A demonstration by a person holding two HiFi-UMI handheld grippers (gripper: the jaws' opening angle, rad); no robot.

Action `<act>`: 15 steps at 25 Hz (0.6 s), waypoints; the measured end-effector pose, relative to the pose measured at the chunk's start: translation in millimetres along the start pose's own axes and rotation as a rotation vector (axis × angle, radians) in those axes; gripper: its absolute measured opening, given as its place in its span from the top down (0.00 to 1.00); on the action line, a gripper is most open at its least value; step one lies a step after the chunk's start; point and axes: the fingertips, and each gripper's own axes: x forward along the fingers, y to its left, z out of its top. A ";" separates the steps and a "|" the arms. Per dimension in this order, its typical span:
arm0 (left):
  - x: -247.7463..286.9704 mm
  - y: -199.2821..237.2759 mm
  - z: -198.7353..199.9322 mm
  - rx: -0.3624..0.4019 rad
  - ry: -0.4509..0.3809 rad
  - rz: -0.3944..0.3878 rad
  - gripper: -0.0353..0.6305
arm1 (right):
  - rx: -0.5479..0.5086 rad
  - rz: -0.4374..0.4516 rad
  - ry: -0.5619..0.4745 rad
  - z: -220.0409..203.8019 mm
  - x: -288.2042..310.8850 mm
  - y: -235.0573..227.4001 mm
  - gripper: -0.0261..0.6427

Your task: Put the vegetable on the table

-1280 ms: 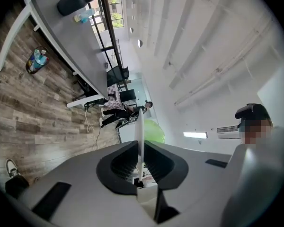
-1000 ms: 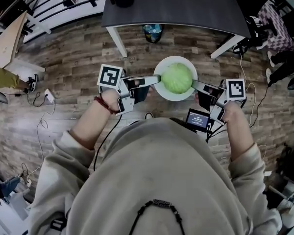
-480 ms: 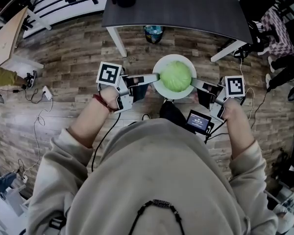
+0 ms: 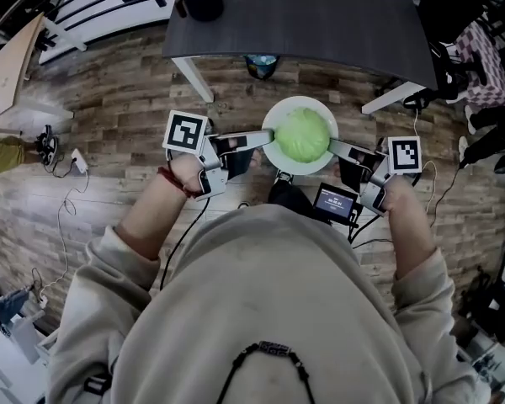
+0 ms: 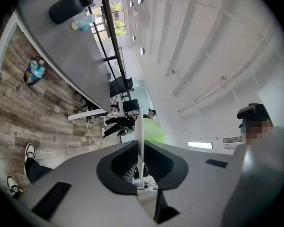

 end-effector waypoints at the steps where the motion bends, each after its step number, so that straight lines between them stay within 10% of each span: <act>1: -0.4 -0.3 -1.7 0.003 0.000 -0.003 0.89 | -0.007 -0.001 0.000 -1.5 0.1 -0.1 0.92; 15: 91.7 34.0 125.1 -0.029 -0.021 0.020 0.89 | 0.003 0.019 0.038 148.8 -41.1 -49.8 0.92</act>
